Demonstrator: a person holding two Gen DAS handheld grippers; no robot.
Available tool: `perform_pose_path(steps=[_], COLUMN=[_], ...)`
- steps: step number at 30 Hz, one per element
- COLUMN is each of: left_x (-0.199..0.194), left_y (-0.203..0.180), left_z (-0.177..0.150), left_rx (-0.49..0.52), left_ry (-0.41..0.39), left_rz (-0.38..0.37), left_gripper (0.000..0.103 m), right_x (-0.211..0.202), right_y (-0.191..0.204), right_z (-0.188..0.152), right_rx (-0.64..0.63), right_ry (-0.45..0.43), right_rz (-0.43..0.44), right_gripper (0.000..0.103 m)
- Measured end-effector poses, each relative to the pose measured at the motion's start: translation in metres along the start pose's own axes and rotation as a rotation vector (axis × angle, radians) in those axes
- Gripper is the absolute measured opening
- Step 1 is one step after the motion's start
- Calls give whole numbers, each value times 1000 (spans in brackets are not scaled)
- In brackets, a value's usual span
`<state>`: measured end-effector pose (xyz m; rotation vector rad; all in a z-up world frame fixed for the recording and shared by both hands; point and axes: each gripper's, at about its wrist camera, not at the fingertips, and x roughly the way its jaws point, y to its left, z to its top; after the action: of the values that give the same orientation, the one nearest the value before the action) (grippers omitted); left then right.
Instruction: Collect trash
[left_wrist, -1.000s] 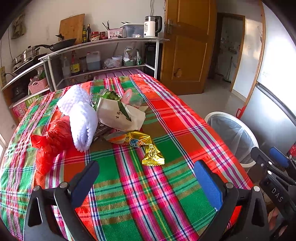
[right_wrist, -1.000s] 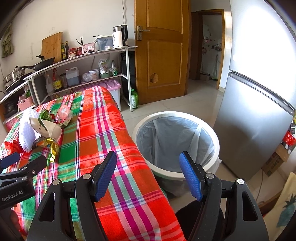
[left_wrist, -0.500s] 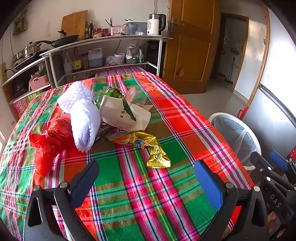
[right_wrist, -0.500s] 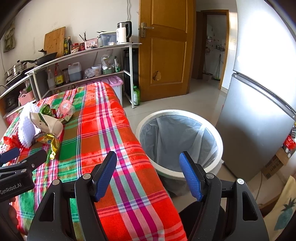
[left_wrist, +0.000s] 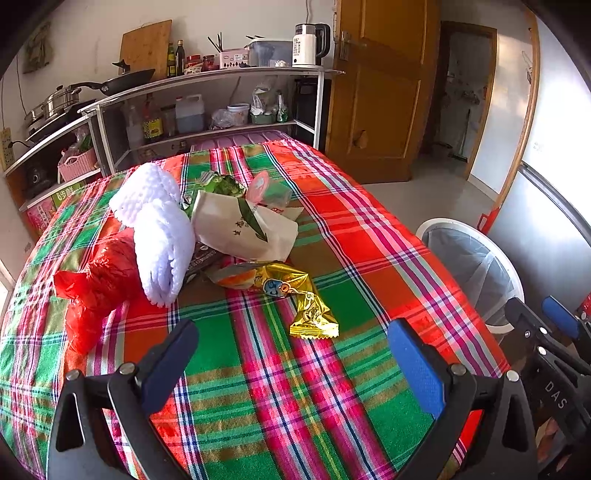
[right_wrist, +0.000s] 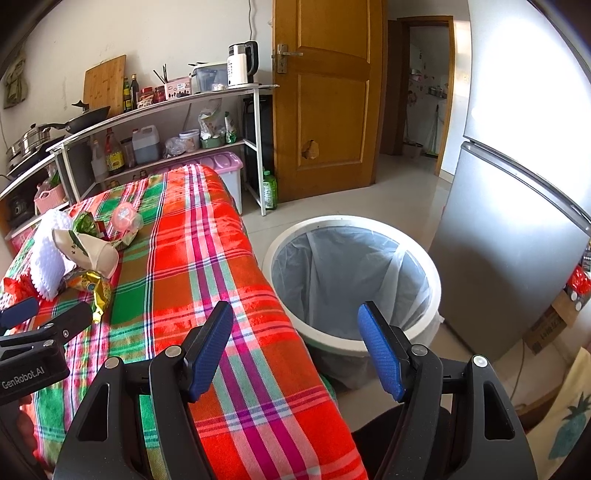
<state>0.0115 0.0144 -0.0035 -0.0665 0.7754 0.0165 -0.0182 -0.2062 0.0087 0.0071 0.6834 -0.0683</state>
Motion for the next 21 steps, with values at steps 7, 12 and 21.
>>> perform_pose_path(steps=[7,12,21], left_x=[-1,-9,-38], left_y=[3,23,97], left_z=[0,-3,-2], left_rx=[-3,-7,-86], left_ry=[-3,-7,-45], left_rz=[16,44,145], left_gripper=[103,103,103], right_x=[-1,-7,15], right_y=[2,11,76], right_z=[2,8,18], right_rx=[-1,-13,-139], right_ry=[-11,-49,21], right_rz=[20,85,359], right_gripper=[71,71,71])
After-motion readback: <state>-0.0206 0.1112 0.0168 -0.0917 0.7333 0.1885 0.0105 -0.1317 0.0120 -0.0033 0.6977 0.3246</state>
